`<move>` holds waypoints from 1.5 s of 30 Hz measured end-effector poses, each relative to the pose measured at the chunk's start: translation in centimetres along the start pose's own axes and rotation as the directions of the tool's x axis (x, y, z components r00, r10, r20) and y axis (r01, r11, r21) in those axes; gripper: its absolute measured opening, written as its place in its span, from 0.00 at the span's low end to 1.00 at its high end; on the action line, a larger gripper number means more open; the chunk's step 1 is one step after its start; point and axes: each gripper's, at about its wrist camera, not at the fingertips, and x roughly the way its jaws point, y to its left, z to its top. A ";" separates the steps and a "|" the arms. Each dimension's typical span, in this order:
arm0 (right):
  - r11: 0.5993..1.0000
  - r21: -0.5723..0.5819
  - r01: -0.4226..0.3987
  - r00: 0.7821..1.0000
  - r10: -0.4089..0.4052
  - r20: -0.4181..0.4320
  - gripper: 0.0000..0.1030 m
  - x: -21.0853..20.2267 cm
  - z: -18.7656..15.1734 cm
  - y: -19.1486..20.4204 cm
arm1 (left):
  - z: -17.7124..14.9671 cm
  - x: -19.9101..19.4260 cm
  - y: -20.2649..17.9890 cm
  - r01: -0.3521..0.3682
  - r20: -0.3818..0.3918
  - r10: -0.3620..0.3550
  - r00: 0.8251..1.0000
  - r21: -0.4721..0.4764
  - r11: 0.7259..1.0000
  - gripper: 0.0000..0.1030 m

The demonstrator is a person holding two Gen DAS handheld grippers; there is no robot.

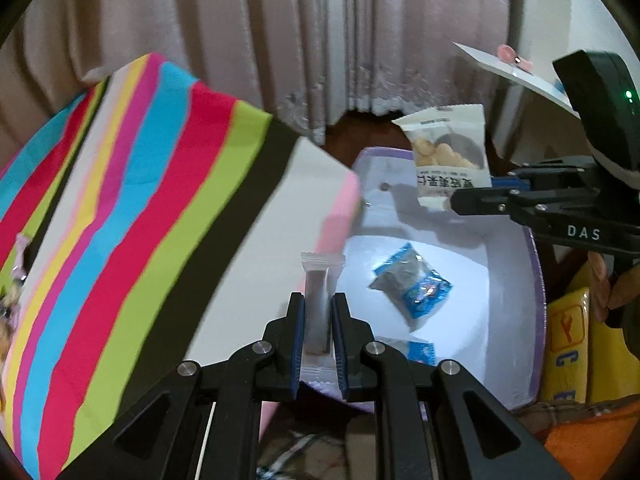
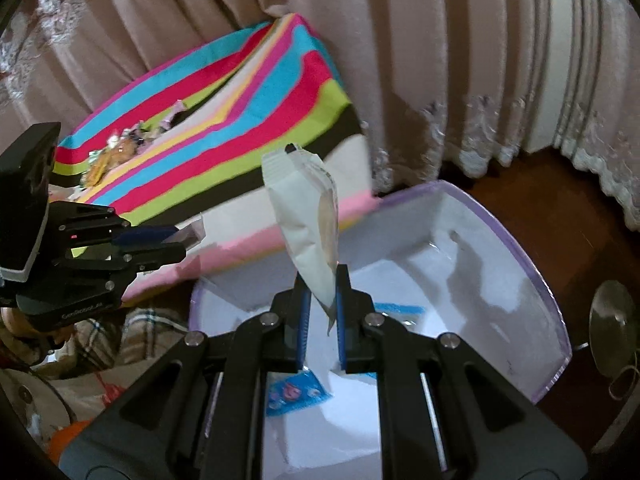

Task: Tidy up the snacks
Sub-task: 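Open both tools to drop the packets into the white box, then move both open tools back over the snack pile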

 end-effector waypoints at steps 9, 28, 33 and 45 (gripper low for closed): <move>0.997 0.048 0.063 0.997 -0.061 -0.040 0.14 0.0 -1.5 -2.8 | 0.5 2.4 -3.1 0.056 -0.032 -0.054 0.998 0.065 0.996 0.14; 0.986 0.127 0.111 0.986 -0.093 -0.139 0.53 1.5 -1.8 -3.7 | -0.1 2.8 -3.8 0.072 0.017 -0.073 0.997 0.051 0.996 0.78; 0.989 0.102 0.104 0.988 -0.090 -0.128 0.56 1.8 -0.8 -2.3 | -0.2 1.8 -2.6 0.036 0.046 -0.037 0.998 0.035 0.999 0.78; 0.997 -0.041 -0.061 0.995 0.058 -0.082 0.68 5.6 5.8 7.3 | -4.6 -2.6 7.0 -0.151 0.049 0.161 0.986 -0.167 0.974 0.78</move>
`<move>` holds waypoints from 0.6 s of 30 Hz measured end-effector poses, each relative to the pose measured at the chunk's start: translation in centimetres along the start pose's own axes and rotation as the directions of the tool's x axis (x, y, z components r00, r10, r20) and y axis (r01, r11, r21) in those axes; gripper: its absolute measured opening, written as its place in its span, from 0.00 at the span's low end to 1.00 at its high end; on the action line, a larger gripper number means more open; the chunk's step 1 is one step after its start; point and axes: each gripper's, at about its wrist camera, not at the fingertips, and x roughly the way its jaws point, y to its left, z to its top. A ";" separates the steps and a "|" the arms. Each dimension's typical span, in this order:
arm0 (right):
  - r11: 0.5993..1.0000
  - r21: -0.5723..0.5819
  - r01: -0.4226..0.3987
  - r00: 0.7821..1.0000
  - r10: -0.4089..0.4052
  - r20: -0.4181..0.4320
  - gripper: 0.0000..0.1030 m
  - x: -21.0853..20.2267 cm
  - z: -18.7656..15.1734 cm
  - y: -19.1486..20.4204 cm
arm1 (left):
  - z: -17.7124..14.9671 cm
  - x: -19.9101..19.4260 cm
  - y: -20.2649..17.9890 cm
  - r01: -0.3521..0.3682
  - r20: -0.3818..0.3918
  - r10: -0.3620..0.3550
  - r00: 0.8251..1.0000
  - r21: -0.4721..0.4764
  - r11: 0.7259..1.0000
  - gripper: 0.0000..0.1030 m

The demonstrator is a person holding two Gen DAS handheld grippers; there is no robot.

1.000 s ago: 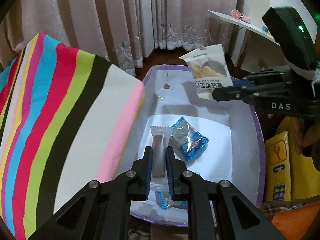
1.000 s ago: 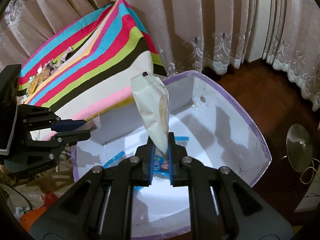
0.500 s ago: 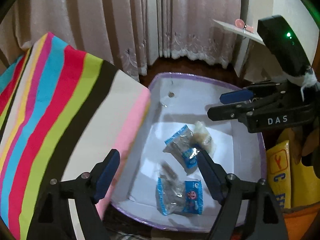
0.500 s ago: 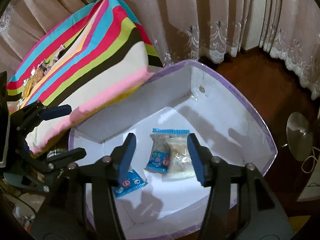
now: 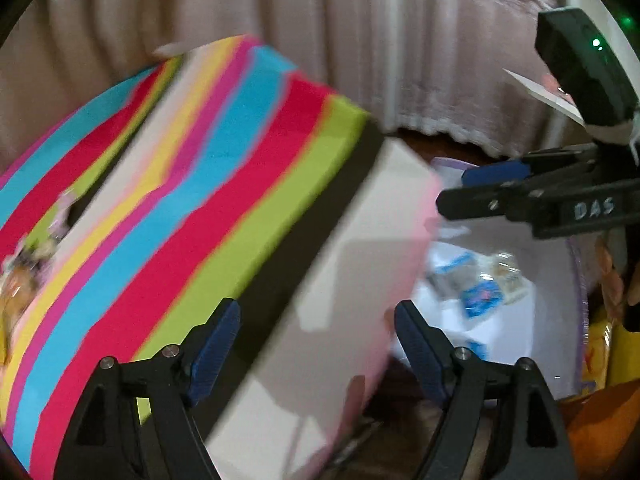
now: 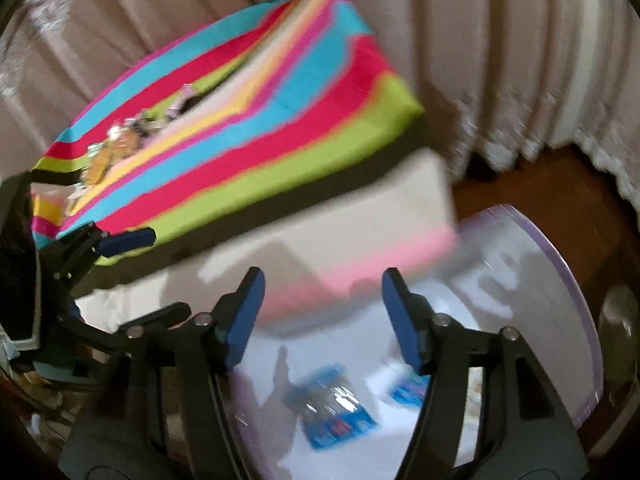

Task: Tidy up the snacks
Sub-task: 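Move both open tools back over the snack pile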

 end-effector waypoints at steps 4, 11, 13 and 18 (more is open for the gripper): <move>0.986 -0.154 -0.069 0.997 0.073 0.021 0.73 3.2 4.0 6.8 | -2.3 -2.4 7.4 -0.115 0.006 0.117 0.993 -0.162 0.980 0.80; 0.925 -0.327 -0.192 0.979 0.202 -0.003 0.79 10.7 10.0 18.8 | -8.0 -6.2 20.4 -0.231 -0.054 0.236 0.970 -0.499 0.835 0.81; 0.907 -0.346 -0.239 0.969 0.245 -0.025 0.79 13.3 11.4 21.5 | -9.8 -6.8 23.6 -0.256 -0.081 0.259 0.963 -0.580 0.773 0.81; 0.878 -0.385 -0.284 0.958 0.277 -0.077 0.79 20.2 15.1 27.4 | -13.3 -7.4 30.1 -0.301 -0.136 0.294 0.946 -0.703 0.644 0.81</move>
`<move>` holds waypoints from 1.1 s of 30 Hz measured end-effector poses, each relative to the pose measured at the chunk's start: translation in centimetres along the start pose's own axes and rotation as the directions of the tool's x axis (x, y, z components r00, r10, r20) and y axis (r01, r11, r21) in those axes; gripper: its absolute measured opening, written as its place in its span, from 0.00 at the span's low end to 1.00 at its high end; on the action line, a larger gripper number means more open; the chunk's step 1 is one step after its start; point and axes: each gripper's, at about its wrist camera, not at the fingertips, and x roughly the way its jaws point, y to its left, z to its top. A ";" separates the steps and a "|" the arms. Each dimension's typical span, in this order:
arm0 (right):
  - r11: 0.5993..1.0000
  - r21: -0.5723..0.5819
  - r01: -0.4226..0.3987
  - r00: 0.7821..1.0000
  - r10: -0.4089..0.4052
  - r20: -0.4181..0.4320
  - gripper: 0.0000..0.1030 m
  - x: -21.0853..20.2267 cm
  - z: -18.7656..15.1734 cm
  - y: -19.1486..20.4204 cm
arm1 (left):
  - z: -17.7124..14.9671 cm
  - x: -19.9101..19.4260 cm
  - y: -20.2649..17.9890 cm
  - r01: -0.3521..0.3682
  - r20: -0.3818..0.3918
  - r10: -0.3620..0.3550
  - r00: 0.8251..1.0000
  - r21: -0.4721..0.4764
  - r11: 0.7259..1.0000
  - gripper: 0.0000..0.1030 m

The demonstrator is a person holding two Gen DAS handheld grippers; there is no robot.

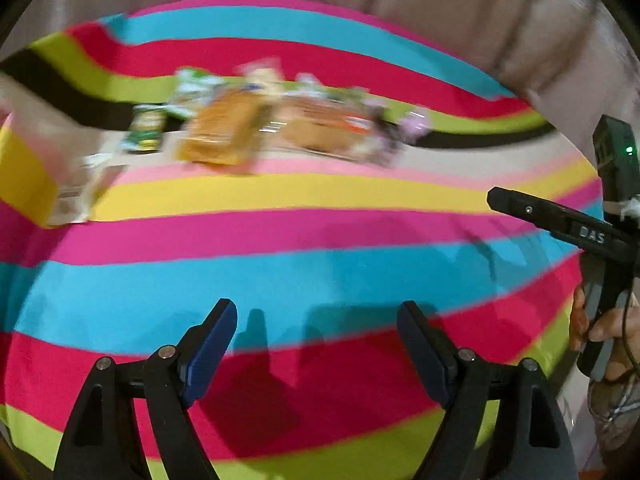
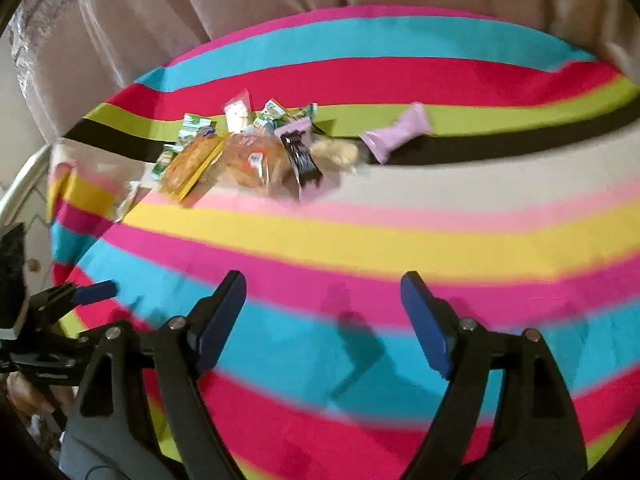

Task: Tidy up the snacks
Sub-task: 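Move both open tools back over the snack pile, then grasp the yellow bread packet with the left tool while the right tool grasps the black-and-pink chocolate bar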

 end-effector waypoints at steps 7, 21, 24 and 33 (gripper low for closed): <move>0.994 -0.105 0.033 0.998 -0.039 -0.057 0.65 8.8 4.8 1.8 | 3.8 2.5 4.7 -0.106 0.013 0.107 0.994 -0.026 0.994 0.81; 0.992 -0.121 0.028 1.000 -0.026 0.017 0.28 10.6 5.4 1.6 | 13.3 10.2 6.1 -0.153 0.053 0.153 0.987 -0.020 0.988 0.80; 0.996 -0.091 0.002 1.000 0.000 0.025 0.28 9.2 4.4 1.4 | 12.9 9.9 5.0 -0.202 0.084 0.200 0.976 0.023 0.979 0.53; 0.998 -0.021 -0.064 0.998 0.064 -0.007 0.28 5.9 0.5 2.5 | 5.9 4.1 4.6 -0.161 0.089 0.168 0.982 -0.087 0.983 0.51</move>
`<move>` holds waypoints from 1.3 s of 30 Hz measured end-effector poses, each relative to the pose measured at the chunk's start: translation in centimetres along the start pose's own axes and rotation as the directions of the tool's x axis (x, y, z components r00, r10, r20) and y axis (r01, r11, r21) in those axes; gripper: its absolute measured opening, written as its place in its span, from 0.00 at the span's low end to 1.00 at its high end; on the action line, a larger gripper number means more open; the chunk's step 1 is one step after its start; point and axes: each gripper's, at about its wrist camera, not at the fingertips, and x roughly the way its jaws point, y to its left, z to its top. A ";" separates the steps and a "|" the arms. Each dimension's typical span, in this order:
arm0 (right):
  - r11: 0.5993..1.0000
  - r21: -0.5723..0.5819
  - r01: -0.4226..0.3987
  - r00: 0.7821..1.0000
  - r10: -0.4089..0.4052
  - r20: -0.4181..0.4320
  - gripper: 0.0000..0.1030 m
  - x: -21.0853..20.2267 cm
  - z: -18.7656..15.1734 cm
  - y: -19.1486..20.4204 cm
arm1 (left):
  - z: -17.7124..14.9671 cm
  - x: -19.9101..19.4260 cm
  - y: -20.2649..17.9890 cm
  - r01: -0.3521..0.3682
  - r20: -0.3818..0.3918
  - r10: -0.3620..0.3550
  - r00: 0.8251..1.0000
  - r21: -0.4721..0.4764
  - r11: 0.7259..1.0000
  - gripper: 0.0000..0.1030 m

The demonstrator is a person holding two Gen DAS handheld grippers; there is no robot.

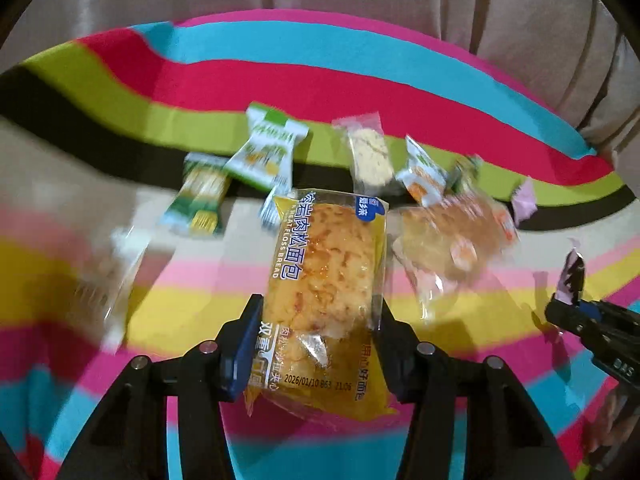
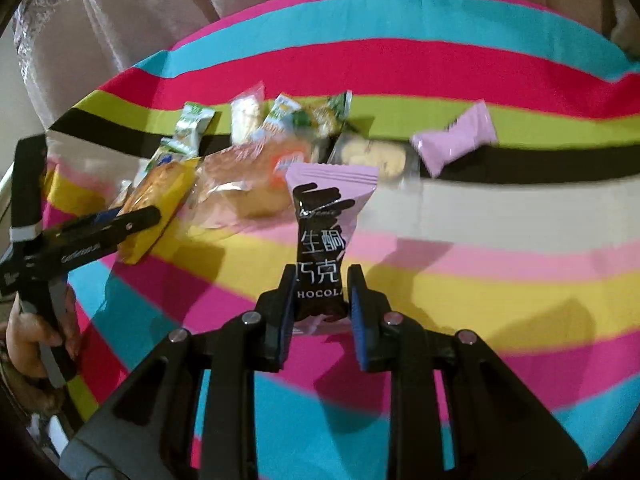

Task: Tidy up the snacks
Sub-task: 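Grasp the yellow bread packet with the left tool while the right tool grasps the black-and-pink chocolate bar, then lift the bread packet and chocolate bar and carry them toward the white box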

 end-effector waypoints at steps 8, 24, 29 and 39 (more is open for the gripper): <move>0.998 0.054 -0.039 0.999 0.039 -0.007 0.28 -4.3 -5.2 1.5 | -5.3 -3.8 0.1 -0.055 -0.063 0.058 0.996 0.045 0.997 0.61; 0.997 0.067 -0.029 0.982 0.016 0.186 0.28 -14.9 -8.9 4.6 | -6.2 -13.0 -3.5 -0.086 0.127 0.076 0.989 0.073 0.994 0.51; 1.000 0.027 0.015 0.933 -0.024 0.360 0.28 -20.9 -9.1 6.9 | -5.5 -20.7 -6.2 -0.114 0.358 0.070 0.931 0.102 0.988 0.51; 0.991 -0.019 0.134 0.809 -0.098 0.579 0.28 -31.3 -11.9 10.0 | -8.1 -27.8 -10.1 -0.040 0.512 -0.054 0.857 0.171 0.985 0.51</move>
